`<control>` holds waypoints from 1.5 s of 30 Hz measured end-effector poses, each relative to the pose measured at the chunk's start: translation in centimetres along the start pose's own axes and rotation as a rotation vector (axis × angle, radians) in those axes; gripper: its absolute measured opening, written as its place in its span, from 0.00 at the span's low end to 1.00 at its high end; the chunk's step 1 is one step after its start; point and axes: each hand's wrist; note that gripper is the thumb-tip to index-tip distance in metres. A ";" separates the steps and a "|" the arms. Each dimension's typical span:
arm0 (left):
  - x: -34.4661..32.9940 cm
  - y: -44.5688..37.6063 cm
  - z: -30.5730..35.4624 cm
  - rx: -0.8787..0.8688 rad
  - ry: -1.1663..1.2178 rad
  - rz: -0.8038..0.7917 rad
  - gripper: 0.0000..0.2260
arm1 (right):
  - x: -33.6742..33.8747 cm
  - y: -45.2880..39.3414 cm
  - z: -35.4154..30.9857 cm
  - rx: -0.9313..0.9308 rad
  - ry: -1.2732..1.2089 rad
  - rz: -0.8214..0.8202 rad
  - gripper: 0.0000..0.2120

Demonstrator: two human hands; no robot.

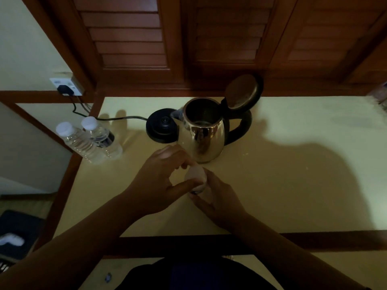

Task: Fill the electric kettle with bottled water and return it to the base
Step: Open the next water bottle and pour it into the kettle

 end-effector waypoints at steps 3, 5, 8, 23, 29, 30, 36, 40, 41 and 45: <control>-0.3 0.0 0.6 0.021 -0.067 0.027 0.13 | -0.1 0.1 0.0 -0.006 -0.012 -0.004 0.31; -0.6 -0.1 0.9 0.041 -0.098 0.023 0.13 | -0.2 0.0 0.2 0.011 -0.004 0.009 0.33; -0.7 -0.1 1.2 0.035 -0.178 0.011 0.16 | -0.3 -0.1 0.1 0.030 -0.030 0.003 0.32; 1.0 0.7 -0.3 0.010 0.187 -0.070 0.18 | -0.3 0.2 0.4 -0.014 -0.132 0.059 0.26; 0.9 0.8 -0.5 0.034 0.190 -0.058 0.16 | -0.7 0.4 0.2 -0.040 -0.200 0.108 0.27; 0.7 0.8 -0.3 0.048 0.173 -0.033 0.15 | -0.7 0.4 0.1 -0.049 -0.206 0.113 0.27; -0.2 0.9 0.8 0.052 -0.016 0.126 0.14 | -0.5 0.4 -0.3 -0.091 -0.234 0.103 0.25; 0.3 0.5 0.9 0.064 -0.005 0.090 0.15 | -0.2 0.1 -0.1 -0.117 -0.234 0.076 0.25; 0.8 0.4 0.7 0.067 0.026 0.049 0.15 | -0.2 0.1 0.0 -0.127 -0.243 0.066 0.26; 1.9 -0.2 0.2 0.022 0.146 -0.090 0.19 | -0.2 -0.4 0.4 -0.177 -0.265 0.056 0.28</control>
Point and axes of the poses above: each hand's wrist, its own y-axis away from the middle knuckle, its own x-axis out of the back of the hand, z = x × y, and after that the axes turned 15 degrees about -x, right-handed
